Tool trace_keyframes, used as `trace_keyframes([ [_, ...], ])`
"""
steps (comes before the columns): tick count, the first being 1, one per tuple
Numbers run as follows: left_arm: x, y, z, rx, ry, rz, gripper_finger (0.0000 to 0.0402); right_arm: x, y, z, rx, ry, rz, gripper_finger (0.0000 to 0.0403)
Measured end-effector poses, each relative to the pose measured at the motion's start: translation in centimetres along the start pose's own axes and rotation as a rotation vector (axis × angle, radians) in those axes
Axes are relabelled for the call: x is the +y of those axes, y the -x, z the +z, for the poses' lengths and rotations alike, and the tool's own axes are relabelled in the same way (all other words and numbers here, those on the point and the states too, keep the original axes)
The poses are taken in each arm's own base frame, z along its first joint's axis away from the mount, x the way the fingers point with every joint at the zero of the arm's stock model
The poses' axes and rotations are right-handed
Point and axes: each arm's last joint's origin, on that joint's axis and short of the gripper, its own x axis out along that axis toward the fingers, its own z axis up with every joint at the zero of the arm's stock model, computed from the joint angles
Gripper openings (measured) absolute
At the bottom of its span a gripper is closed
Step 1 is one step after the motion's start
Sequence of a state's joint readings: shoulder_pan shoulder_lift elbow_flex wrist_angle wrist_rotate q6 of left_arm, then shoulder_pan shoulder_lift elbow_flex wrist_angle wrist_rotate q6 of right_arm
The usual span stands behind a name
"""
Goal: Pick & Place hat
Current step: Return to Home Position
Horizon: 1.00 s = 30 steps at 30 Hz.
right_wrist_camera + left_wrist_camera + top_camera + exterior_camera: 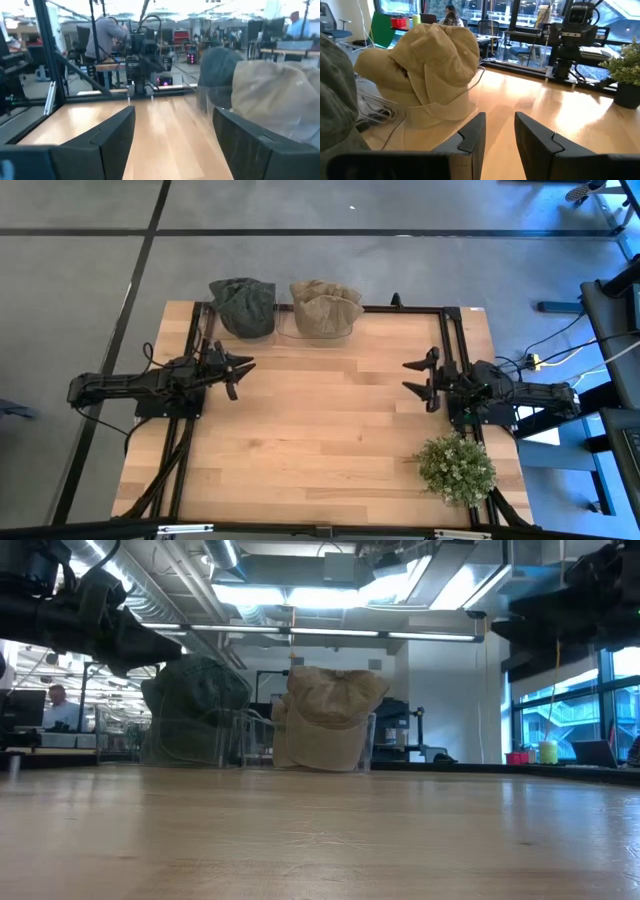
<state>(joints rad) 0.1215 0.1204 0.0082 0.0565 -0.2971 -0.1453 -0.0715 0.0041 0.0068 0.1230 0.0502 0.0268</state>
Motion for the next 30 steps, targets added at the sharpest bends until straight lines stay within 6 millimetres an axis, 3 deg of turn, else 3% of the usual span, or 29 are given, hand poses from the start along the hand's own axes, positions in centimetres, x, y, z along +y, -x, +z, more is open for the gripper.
trace_keyframes([
  [10, 0.1, 0.0, 0.0, -0.005, -0.079, 0.032, 0.0098, 0.0, 0.0, 0.4, -0.041, 0.049, -0.021, 0.0267],
  [21, 0.1, 0.0, 0.0, -0.005, -0.08, 0.031, 0.0098, -0.8, 0.1, -0.6, 0.067, 0.046, -0.285, 0.0267],
  [30, 0.1, 0.0, 0.0, -0.003, -0.138, 0.025, 0.0098, -0.8, 0.0, -0.8, 0.088, 0.053, -0.29, 0.0267],
])
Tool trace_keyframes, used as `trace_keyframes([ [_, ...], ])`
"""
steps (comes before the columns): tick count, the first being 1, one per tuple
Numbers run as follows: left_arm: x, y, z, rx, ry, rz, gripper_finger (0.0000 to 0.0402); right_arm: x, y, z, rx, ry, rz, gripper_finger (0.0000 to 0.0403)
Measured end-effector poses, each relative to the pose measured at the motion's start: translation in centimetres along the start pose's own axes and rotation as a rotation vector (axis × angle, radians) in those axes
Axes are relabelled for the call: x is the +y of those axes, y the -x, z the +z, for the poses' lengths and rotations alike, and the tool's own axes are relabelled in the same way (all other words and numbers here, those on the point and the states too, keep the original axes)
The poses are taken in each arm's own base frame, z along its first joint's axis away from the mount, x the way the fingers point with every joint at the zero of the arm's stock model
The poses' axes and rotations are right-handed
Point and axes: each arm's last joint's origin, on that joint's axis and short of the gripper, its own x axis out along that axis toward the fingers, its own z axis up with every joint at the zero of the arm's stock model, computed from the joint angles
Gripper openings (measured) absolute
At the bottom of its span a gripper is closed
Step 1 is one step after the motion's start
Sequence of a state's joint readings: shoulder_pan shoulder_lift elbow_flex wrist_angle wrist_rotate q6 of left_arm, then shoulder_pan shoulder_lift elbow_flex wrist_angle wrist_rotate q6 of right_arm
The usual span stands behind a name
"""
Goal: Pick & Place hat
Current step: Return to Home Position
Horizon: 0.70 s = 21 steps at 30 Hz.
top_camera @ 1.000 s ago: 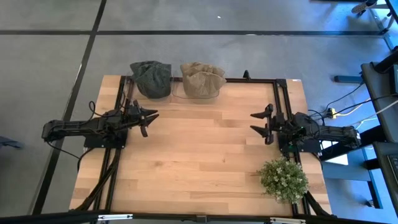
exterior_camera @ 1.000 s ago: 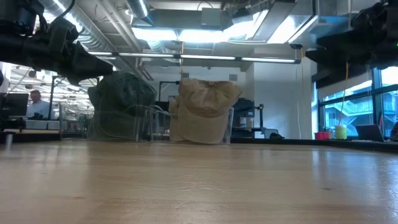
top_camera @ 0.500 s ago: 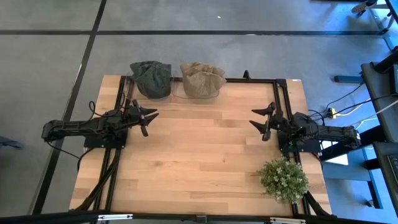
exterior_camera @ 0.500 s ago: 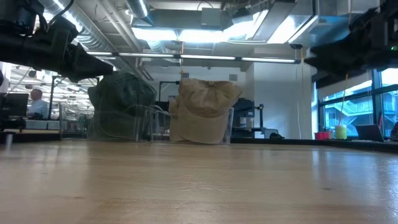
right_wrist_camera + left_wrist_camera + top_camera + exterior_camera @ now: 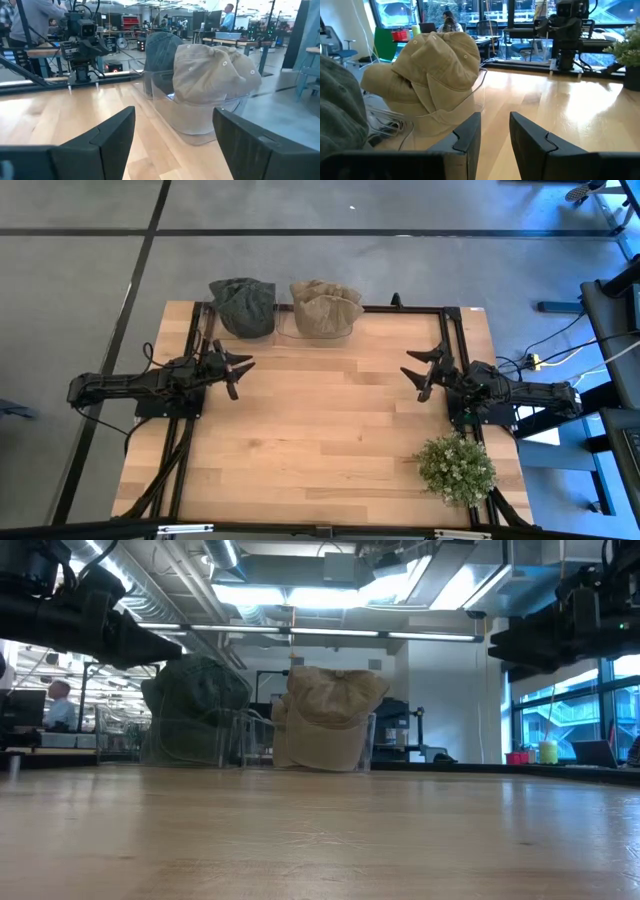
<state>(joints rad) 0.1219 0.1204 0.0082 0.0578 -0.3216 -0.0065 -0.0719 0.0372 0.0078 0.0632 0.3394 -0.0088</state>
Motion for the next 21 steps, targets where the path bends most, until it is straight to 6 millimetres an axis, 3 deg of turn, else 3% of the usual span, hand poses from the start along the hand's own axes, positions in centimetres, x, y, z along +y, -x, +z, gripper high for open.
trace_keyframes([
  [21, -0.01, 0.0, 0.0, 0.0, -0.012, -0.002, 0.0098, 0.0, 0.0, 0.0, 0.0, 0.05, 0.0, 0.0267],
])
